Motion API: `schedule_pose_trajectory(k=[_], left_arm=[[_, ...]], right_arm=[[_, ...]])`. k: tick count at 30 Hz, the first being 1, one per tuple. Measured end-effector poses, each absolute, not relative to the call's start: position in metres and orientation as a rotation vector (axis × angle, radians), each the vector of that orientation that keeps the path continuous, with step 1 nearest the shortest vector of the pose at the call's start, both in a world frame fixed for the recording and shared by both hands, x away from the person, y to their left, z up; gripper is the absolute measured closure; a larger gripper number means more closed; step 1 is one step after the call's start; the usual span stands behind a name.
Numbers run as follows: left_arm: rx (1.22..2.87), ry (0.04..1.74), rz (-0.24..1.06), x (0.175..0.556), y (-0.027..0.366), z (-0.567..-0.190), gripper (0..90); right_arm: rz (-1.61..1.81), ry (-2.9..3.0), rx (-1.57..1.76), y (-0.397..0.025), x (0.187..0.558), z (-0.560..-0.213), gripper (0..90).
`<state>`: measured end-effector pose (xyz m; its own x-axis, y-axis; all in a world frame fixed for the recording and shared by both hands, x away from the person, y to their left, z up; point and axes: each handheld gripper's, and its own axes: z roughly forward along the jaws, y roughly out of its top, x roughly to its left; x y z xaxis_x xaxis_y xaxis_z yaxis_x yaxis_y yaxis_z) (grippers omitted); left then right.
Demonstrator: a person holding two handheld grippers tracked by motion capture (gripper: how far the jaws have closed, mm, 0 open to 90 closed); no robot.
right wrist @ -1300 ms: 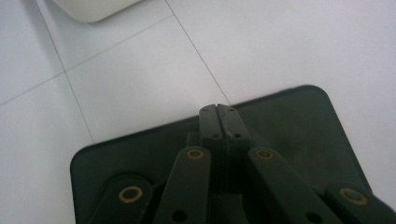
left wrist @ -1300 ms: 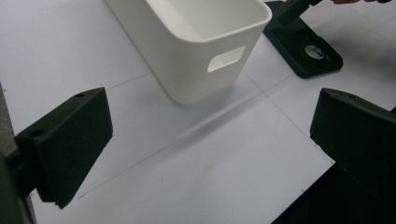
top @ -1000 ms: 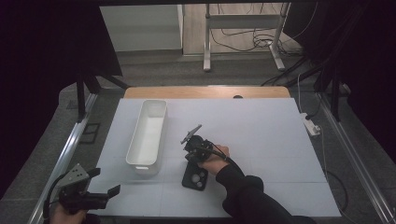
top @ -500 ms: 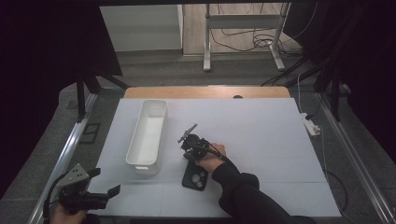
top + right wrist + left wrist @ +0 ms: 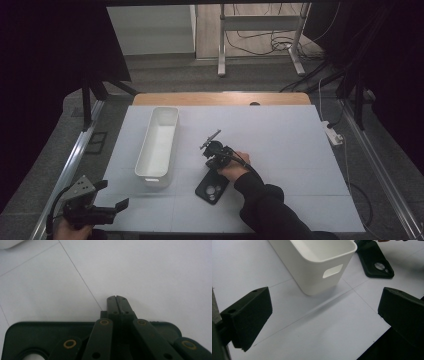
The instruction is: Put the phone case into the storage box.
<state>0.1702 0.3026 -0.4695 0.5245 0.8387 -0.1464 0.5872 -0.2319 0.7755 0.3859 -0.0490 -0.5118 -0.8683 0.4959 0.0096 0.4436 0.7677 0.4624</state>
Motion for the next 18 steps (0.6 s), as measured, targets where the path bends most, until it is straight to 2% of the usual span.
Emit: schedule_pose_trajectory(k=[18], left_arm=[[1.939, 1.160, 0.385, 0.170, 0.302, -0.469, 0.1]], right_arm=[[0.682, 2.812, 0.868, -0.090, 0.386, -0.509, 89.8]])
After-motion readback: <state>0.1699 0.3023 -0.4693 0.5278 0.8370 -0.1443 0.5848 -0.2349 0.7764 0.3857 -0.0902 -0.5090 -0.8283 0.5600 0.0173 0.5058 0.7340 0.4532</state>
